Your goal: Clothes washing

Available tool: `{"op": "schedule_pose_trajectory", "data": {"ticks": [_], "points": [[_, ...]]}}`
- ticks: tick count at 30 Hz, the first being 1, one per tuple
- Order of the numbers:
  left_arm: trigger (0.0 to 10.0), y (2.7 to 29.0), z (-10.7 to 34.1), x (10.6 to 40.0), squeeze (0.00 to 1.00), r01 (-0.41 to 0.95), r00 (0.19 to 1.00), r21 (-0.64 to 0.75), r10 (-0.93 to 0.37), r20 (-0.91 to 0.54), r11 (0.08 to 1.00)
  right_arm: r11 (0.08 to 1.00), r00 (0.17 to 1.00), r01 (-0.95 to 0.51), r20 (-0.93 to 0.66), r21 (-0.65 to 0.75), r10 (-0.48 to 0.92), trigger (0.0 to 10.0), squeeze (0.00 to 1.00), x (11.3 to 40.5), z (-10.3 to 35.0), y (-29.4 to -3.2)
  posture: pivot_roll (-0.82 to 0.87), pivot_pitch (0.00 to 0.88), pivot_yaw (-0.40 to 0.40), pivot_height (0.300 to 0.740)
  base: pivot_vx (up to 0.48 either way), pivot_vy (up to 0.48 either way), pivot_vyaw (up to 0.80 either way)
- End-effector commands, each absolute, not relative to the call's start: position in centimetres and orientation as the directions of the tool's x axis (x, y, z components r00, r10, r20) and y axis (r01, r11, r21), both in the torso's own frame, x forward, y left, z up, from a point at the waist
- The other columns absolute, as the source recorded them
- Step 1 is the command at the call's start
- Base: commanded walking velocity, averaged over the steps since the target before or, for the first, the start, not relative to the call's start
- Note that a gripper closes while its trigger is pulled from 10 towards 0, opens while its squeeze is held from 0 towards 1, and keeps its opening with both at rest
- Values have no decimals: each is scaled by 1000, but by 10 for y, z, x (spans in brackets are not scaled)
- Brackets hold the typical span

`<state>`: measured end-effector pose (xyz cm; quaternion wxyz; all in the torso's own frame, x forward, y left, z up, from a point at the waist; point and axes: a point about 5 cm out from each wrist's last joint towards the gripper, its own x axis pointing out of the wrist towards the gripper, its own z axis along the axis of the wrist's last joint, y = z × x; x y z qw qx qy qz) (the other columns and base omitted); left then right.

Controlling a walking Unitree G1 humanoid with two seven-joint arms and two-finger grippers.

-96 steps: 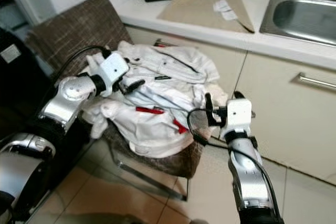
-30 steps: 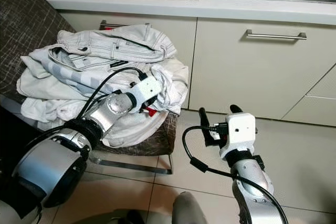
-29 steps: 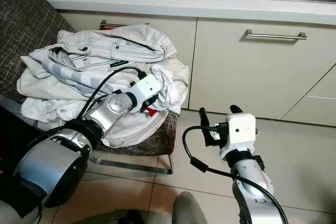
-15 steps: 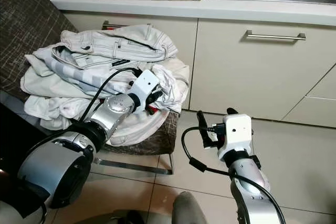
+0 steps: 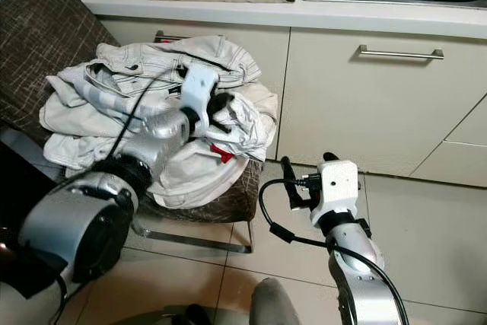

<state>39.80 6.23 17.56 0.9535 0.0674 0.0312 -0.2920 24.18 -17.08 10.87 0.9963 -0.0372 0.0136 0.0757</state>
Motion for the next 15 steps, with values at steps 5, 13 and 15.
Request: {"op": "schedule_pose_trajectory", "data": {"ticks": [5,13,15], "points": [[1137,63,188,401,0,552,829,285,-551,-89,784,985,988,-156,-26,-66,155,10000,0,246,108,-169,-439,45,124,740,0,0,0],[10000,102,190,407,1000,454,878,552,-457,-144,699,982,984,-180,2,-60,180,10000,0,248,113,-171,-434,31,132,740,0,0,0],[10000,108,194,409,1000,444,881,579,-450,-144,684,978,980,-201,-1,-60,201,10000,0,247,114,-172,-431,28,132,740,0,0,0]]}}
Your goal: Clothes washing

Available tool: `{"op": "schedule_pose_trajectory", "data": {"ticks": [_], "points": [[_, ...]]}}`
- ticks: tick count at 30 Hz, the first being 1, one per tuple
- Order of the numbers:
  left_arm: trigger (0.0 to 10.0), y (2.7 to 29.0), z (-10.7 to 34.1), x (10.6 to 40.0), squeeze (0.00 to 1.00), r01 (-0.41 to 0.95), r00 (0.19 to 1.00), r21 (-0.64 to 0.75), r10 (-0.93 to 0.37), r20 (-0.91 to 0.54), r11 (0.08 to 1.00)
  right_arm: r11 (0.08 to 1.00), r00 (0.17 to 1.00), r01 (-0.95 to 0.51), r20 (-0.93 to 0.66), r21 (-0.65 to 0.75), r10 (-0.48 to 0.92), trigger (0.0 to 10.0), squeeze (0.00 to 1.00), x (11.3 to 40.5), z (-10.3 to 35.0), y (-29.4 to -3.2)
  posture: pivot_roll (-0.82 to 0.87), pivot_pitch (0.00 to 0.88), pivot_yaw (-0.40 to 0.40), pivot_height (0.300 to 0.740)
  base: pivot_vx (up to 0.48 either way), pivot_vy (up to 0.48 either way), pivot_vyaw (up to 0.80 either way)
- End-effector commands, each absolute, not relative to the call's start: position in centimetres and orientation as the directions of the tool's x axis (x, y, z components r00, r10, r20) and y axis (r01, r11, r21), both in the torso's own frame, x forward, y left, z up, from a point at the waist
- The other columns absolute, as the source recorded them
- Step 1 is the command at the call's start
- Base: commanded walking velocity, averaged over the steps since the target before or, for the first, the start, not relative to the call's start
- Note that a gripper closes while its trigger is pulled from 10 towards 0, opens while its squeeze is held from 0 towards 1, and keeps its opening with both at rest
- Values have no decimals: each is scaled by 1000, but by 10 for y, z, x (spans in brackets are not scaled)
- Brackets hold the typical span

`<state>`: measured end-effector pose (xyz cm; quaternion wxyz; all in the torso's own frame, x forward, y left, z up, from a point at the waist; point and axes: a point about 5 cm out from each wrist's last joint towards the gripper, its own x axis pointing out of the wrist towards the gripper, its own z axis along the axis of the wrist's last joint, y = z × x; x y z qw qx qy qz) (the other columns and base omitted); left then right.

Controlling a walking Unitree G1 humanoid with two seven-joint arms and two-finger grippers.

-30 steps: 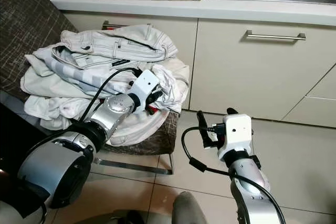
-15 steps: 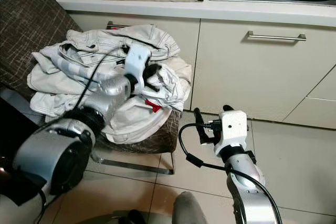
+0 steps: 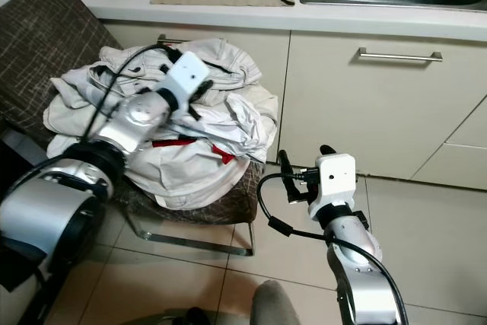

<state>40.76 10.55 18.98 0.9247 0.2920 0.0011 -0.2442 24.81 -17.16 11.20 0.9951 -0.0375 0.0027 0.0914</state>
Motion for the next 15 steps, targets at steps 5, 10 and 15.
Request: {"op": "schedule_pose_trajectory", "data": {"ticks": [5,10,15], "points": [[10000,112,192,409,1000,438,880,662,-440,-179,608,974,976,-218,6,-59,218,10000,0,248,117,-173,-430,29,135,740,0,0,0],[10000,115,186,406,1000,499,847,681,-468,-252,536,972,972,-233,13,-40,233,10000,0,249,118,-171,-437,31,147,740,0,0,0],[10000,114,192,407,1000,522,829,667,-502,-248,532,972,973,-231,17,-34,232,10000,0,249,118,-170,-439,29,151,740,0,0,0]]}}
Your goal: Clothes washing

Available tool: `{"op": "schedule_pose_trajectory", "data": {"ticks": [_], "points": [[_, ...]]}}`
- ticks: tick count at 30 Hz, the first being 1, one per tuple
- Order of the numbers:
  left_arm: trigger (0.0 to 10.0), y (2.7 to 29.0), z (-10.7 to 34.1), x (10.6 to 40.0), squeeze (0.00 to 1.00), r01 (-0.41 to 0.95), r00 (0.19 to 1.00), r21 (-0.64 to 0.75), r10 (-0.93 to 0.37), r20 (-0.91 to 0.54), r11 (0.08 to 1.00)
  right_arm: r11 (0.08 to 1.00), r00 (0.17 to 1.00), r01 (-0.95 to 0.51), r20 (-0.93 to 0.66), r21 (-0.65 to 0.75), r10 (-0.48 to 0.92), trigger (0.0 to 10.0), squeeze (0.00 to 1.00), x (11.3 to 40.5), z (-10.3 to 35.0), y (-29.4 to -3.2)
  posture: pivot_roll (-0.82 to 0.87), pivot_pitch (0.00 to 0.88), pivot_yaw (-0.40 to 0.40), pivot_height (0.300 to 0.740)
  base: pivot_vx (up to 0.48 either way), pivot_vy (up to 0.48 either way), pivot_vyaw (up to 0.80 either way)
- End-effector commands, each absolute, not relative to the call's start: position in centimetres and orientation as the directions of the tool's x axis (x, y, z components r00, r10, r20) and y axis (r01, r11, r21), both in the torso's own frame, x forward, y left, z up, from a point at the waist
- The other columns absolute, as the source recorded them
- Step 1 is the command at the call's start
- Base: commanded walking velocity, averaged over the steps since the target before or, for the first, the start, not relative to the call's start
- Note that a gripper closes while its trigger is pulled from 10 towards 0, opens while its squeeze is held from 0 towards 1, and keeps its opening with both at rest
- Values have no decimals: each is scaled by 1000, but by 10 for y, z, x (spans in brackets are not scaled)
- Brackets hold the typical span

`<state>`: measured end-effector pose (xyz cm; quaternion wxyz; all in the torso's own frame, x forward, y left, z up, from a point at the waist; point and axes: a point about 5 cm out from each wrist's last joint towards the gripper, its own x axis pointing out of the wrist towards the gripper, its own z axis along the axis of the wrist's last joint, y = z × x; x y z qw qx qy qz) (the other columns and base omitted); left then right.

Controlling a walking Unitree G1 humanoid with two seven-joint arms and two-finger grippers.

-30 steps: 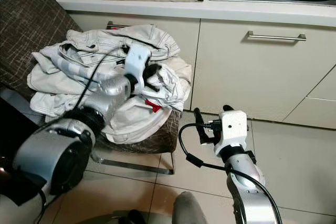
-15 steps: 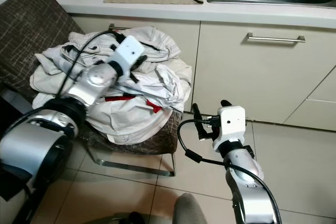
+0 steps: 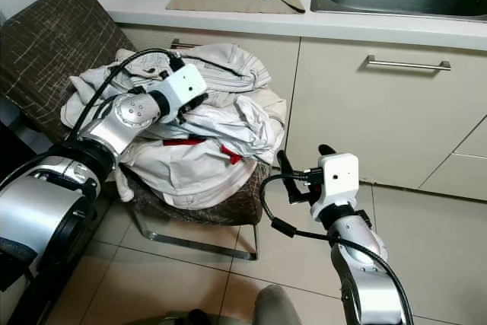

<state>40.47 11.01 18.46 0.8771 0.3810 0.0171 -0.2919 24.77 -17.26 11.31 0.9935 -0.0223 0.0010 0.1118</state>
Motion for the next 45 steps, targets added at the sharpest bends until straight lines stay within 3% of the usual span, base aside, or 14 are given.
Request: {"op": "schedule_pose_trajectory", "data": {"ticks": [1,9,15,22,33,34,35,36,37,42,43,44,45], "points": [[10000,112,194,407,1000,532,819,659,-519,-243,531,972,973,-231,17,-30,232,10000,0,249,118,-170,-436,24,151,740,0,0,0],[10000,121,188,404,1000,558,800,691,-520,-299,460,969,969,-246,9,-16,246,10000,0,251,112,-162,-417,9,155,740,0,0,0],[10000,131,189,405,1000,554,807,691,-502,-311,464,968,968,-251,5,-12,251,10000,0,254,110,-160,-405,0,154,740,0,0,0],[10000,140,175,404,1000,493,868,552,-421,-262,672,967,966,-255,32,-4,255,10000,0,254,112,-159,-399,0,147,740,0,0,0],[10000,138,168,404,1000,472,881,582,-382,-280,662,962,961,-272,48,-23,272,10000,0,244,117,-160,-427,7,150,740,0,0,0],[10000,138,170,404,890,462,886,569,-378,-268,680,964,964,-263,43,-26,264,10000,0,244,116,-162,-436,11,156,740,0,0,0],[10000,137,172,405,86,462,886,539,-389,-252,704,968,967,-250,40,-30,252,10000,0,244,116,-164,-437,14,159,740,0,0,0],[10000,137,172,405,86,462,886,539,-389,-252,704,968,967,-250,40,-30,252,10000,0,244,116,-164,-437,14,159,740,0,0,0],[10000,135,174,405,0,458,888,515,-396,-233,724,971,971,-234,37,-36,236,10000,0,244,115,-167,-438,14,160,740,0,0,0],[10000,118,175,404,0,488,868,511,-456,-197,708,974,974,-222,39,-33,224,10000,0,247,115,-164,-425,12,160,740,0,0,0],[10000,114,175,403,435,498,860,522,-468,-201,692,972,972,-232,38,-31,233,10000,0,247,114,-161,-423,12,161,740,480,0,0],[10000,114,175,403,435,498,860,522,-468,-201,692,972,972,-232,38,-31,233,10000,0,247,114,-161,-423,12,161,740,480,0,0],[10000,112,173,402,518,504,856,533,-473,-207,680,971,971,-236,40,-28,237,10000,0,248,114,-159,-419,15,164,740,480,0,0]]}}
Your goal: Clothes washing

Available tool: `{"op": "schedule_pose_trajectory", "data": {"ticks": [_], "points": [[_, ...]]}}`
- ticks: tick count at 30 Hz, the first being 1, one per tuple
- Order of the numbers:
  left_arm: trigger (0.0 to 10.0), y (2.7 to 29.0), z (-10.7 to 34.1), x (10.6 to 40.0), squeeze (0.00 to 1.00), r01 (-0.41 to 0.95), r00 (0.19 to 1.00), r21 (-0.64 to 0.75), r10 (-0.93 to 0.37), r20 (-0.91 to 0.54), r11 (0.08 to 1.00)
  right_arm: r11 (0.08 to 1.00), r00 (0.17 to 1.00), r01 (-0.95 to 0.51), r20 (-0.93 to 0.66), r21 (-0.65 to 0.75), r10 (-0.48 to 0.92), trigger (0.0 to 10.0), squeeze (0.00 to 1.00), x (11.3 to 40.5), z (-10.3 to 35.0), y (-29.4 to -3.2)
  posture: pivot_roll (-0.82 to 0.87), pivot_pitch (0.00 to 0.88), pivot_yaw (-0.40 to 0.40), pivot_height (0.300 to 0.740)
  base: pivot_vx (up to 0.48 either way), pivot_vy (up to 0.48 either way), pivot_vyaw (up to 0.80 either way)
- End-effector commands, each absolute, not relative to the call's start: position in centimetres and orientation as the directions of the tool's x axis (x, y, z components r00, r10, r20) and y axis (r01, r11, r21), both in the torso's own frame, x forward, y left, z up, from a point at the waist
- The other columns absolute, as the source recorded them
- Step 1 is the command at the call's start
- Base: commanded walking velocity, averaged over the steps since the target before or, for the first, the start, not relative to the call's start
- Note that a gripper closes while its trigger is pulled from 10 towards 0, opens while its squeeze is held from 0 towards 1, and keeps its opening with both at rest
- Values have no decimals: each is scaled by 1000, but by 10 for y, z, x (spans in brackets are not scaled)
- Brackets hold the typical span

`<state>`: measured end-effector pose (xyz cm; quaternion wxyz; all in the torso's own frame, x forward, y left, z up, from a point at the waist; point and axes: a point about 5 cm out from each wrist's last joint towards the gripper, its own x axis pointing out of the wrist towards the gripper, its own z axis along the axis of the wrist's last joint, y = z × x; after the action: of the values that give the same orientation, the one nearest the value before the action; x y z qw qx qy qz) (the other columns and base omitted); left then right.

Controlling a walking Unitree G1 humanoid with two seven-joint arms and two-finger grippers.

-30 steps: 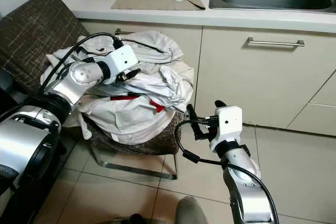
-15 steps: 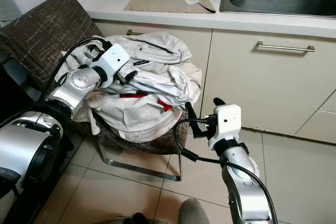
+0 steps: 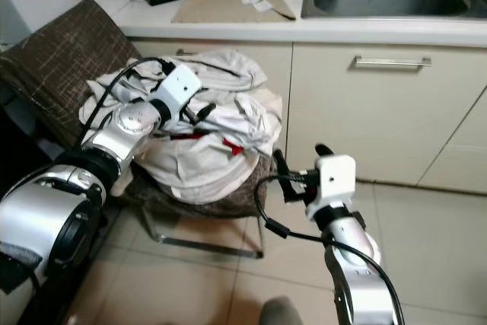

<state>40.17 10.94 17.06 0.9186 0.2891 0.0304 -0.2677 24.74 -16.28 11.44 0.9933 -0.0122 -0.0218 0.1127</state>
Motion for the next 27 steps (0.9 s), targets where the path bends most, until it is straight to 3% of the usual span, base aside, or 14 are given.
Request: {"op": "schedule_pose_trajectory", "data": {"ticks": [1,17,19,27], "points": [[10000,110,171,401,514,515,849,536,-481,-216,669,971,970,-239,42,-24,240,10000,0,248,114,-158,-418,17,165,740,480,0,0],[10000,117,174,404,416,475,877,502,-433,-207,723,971,971,-237,19,-33,238,10000,0,240,111,-164,-433,35,167,740,480,0,0],[10000,113,174,404,0,492,867,521,-448,-218,697,971,971,-238,18,-34,239,10000,0,240,111,-163,-433,34,167,740,480,0,0],[10000,113,172,403,0,525,846,567,-460,-268,634,966,966,-257,23,-29,258,10000,0,243,111,-158,-425,35,171,740,0,0,0]]}}
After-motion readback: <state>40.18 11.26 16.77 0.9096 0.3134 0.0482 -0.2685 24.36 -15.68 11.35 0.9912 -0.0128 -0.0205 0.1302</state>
